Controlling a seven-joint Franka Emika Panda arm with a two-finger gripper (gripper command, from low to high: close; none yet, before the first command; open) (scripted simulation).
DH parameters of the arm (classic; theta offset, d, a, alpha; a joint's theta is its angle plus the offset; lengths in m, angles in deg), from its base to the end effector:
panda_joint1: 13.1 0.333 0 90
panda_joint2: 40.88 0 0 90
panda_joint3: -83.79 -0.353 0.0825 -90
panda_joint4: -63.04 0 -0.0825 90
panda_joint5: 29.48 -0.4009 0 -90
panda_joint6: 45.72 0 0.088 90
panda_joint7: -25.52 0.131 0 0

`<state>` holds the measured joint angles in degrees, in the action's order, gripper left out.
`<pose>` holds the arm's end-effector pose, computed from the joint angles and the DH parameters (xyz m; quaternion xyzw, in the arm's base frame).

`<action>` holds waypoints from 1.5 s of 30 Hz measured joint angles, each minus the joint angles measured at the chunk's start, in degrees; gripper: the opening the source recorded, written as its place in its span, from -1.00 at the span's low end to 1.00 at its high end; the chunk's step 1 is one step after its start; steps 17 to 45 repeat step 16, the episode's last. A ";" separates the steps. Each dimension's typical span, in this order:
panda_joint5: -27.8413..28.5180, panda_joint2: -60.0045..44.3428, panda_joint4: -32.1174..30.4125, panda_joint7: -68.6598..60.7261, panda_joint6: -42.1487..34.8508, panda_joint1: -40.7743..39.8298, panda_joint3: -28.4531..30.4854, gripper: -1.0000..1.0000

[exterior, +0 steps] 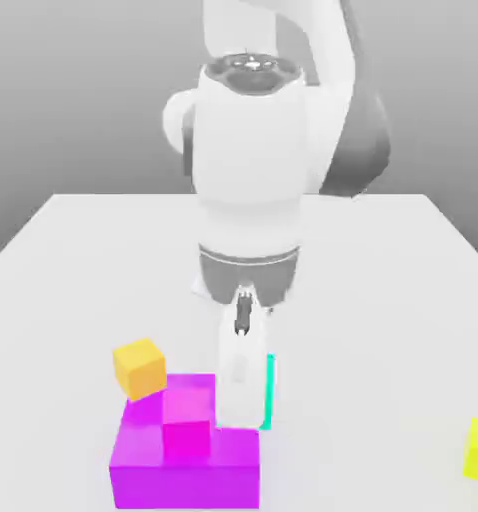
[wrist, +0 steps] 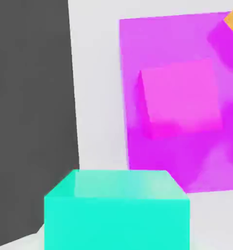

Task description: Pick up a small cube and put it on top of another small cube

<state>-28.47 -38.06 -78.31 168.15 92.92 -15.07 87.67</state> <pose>0.4781 -0.0492 0.3130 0.2780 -0.9606 0.0042 0.0007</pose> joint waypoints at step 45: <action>2.06 6.63 -17.66 6.51 11.13 -8.75 5.68 1.00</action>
